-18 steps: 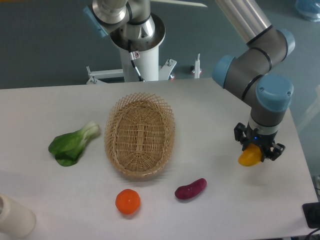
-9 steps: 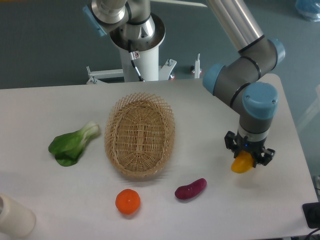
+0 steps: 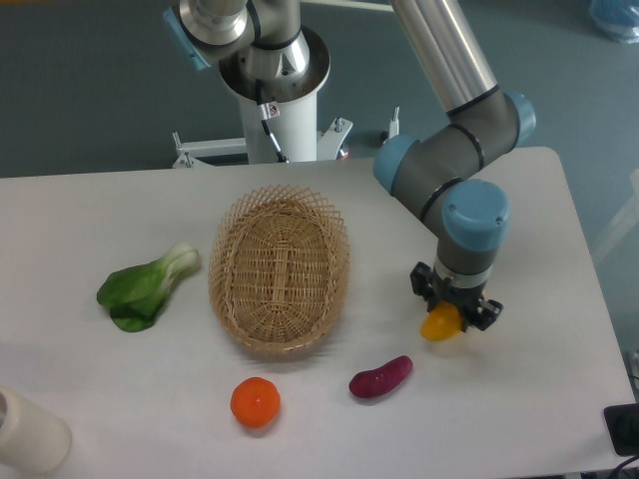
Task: Place the mango on the table
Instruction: 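Move the held mango toward the basket and lower it to the table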
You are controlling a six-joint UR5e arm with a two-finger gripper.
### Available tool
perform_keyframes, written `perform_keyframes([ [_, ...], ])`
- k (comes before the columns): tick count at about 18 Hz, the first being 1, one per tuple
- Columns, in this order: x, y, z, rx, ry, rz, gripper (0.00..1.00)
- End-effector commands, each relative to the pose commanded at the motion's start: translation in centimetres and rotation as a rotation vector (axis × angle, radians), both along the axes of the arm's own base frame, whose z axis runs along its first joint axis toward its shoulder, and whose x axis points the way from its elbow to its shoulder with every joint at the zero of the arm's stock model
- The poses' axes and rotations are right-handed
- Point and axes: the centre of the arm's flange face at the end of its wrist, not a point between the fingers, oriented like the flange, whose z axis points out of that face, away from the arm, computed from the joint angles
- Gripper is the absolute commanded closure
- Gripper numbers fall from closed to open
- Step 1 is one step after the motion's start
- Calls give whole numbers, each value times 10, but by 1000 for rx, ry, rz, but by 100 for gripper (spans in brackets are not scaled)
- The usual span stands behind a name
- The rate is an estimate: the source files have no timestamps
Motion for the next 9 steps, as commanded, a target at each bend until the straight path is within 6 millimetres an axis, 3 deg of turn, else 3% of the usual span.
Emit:
perform_keyframes([
  [2, 5, 4, 0, 0, 0, -9, 46],
  [5, 5, 4, 5, 8, 7, -11, 24],
  [9, 4, 5, 7, 17, 13, -11, 8],
])
